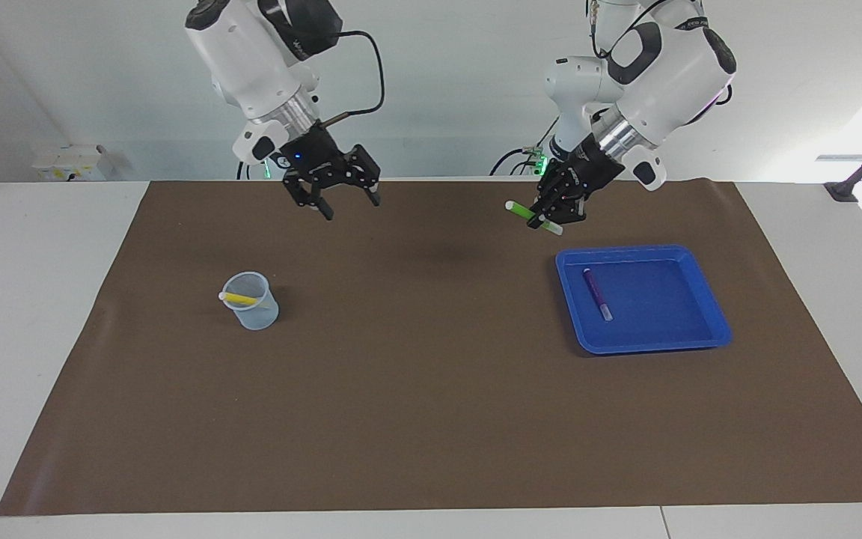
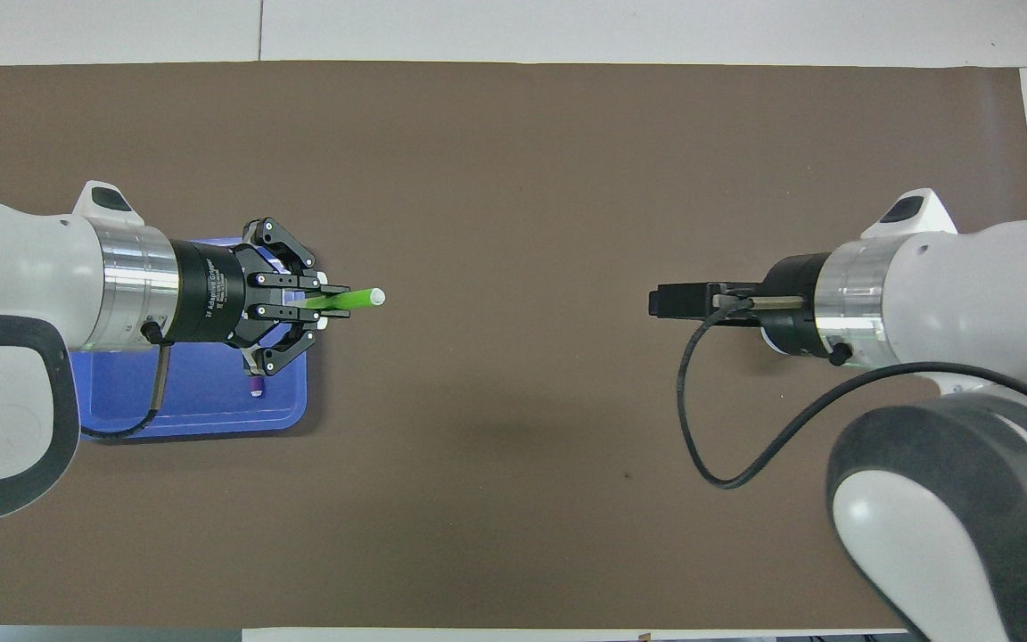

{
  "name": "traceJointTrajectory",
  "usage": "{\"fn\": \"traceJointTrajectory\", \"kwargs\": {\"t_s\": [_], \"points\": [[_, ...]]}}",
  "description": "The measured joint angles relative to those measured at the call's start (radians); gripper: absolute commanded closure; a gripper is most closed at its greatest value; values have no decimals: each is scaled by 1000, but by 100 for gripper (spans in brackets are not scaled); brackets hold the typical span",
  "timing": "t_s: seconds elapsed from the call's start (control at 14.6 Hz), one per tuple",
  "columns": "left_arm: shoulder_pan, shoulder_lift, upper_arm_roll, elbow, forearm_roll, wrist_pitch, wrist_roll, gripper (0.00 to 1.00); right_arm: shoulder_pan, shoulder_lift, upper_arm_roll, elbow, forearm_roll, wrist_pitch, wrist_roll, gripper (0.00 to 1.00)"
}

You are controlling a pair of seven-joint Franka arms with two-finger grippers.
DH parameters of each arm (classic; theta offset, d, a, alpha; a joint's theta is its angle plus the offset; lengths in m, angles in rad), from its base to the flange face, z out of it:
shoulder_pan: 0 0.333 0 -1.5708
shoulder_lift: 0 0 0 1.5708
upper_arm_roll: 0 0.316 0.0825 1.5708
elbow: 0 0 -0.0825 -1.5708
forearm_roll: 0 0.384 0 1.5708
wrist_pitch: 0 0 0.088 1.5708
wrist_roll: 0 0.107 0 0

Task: Right arm passes pens to left for tray arrangement
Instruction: 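Lower the green pen into the blue tray and open the left gripper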

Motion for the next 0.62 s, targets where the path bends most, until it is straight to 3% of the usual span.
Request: {"fn": "traceJointTrajectory", "kwargs": {"t_s": [0.14, 0.34, 0.62], "points": [[39, 0, 1, -28, 0, -3, 162, 100, -70, 0, -1, 0, -55, -28, -120, 20], [109, 0, 2, -73, 52, -51, 453, 100, -134, 12, -1, -2, -136, -29, -240, 26], [223, 3, 4, -139, 181, -95, 886, 100, -200, 55, 1, -4, -222, -3, -410, 27]]}}
